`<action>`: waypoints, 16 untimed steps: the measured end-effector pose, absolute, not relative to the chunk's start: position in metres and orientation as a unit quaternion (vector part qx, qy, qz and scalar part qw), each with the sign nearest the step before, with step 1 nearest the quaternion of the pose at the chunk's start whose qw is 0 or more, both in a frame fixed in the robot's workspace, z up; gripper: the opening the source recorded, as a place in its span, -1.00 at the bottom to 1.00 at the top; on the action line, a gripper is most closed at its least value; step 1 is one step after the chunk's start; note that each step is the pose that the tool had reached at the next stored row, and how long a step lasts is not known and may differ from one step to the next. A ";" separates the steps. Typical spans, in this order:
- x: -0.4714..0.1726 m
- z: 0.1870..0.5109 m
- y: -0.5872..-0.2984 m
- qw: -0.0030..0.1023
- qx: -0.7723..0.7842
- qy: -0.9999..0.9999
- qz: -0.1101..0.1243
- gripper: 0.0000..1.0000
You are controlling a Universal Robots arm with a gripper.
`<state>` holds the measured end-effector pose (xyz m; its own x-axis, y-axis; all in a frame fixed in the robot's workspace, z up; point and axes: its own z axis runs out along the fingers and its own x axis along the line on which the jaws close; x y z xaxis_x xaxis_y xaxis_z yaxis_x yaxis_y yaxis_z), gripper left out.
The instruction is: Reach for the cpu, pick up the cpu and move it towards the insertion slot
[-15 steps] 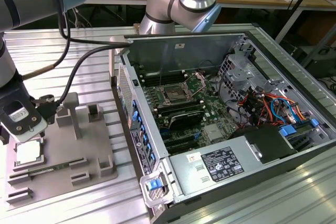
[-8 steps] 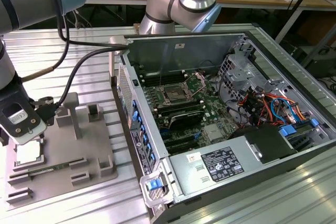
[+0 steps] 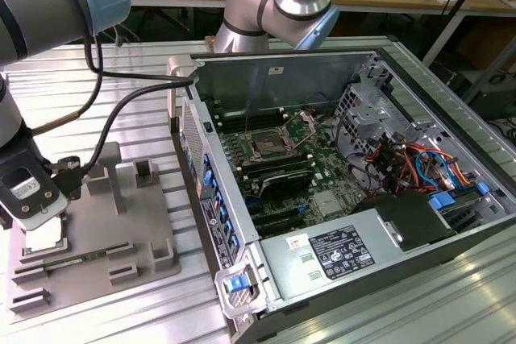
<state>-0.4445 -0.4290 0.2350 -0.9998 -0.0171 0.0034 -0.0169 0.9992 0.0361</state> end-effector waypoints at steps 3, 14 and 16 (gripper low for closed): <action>-0.445 0.229 -0.429 0.002 0.007 -1.000 -0.017 0.35; -0.446 0.208 -0.431 0.003 0.008 -1.000 -0.017 0.47; -0.446 0.204 -0.431 0.004 0.008 -1.000 -0.017 0.47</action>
